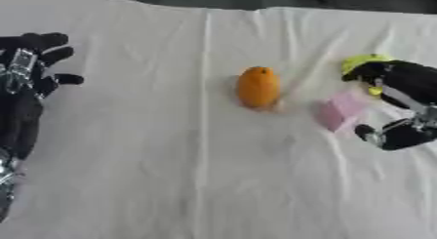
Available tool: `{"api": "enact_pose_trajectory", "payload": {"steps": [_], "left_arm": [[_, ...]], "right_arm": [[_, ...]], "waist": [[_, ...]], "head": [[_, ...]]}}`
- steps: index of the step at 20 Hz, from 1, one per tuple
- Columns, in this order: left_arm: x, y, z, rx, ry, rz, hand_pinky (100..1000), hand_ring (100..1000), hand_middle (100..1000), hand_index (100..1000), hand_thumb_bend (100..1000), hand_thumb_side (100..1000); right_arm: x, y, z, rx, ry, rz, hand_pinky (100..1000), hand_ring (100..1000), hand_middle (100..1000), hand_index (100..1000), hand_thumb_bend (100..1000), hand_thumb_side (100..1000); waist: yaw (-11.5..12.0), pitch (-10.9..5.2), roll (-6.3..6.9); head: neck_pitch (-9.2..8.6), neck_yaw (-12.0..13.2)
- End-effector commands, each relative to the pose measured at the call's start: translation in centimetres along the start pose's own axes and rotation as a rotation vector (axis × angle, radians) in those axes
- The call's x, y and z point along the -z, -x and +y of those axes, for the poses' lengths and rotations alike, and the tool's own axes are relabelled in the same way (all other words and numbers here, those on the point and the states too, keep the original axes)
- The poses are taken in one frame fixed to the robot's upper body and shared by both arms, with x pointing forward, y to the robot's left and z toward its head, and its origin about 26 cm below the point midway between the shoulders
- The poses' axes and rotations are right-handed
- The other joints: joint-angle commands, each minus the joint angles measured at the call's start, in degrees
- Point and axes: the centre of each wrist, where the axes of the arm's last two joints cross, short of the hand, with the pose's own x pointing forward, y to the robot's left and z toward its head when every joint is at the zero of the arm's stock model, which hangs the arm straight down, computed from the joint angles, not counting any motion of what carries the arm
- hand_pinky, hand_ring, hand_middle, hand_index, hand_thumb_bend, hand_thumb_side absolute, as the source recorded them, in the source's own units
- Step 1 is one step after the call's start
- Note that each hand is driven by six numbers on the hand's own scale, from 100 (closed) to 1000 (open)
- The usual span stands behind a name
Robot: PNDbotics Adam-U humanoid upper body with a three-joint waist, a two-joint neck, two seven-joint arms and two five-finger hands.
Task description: Pick up the objects with one hand, pass them to the other hand, and then place them into the box on the other side of the table.
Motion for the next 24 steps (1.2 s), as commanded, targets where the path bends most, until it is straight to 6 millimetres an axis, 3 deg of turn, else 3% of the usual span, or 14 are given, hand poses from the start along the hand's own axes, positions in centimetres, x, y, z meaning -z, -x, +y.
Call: {"api": "enact_pose_trajectory", "payload": {"steps": [1,24], "left_arm": [[0.22,-0.65,0.03,-0.001,0.009,-0.024,640,843,775,758,100,706],[0.39,-1.26,-0.45,-0.008,0.036,-0.037,642,847,771,751,100,709]], "right_arm": [[-0.19,0.08,-1.11,-0.035,0.038,0.023,1000,924,907,921,384,100],[0.27,-0.61,-0.87,-0.063,0.041,0.126,1000,921,912,920,388,100]], "waist": [[0.1,-0.76,0.15],[1.3,0.41,0.18]], "head": [[-0.81,-0.6],[-2.04,-1.1]]}}
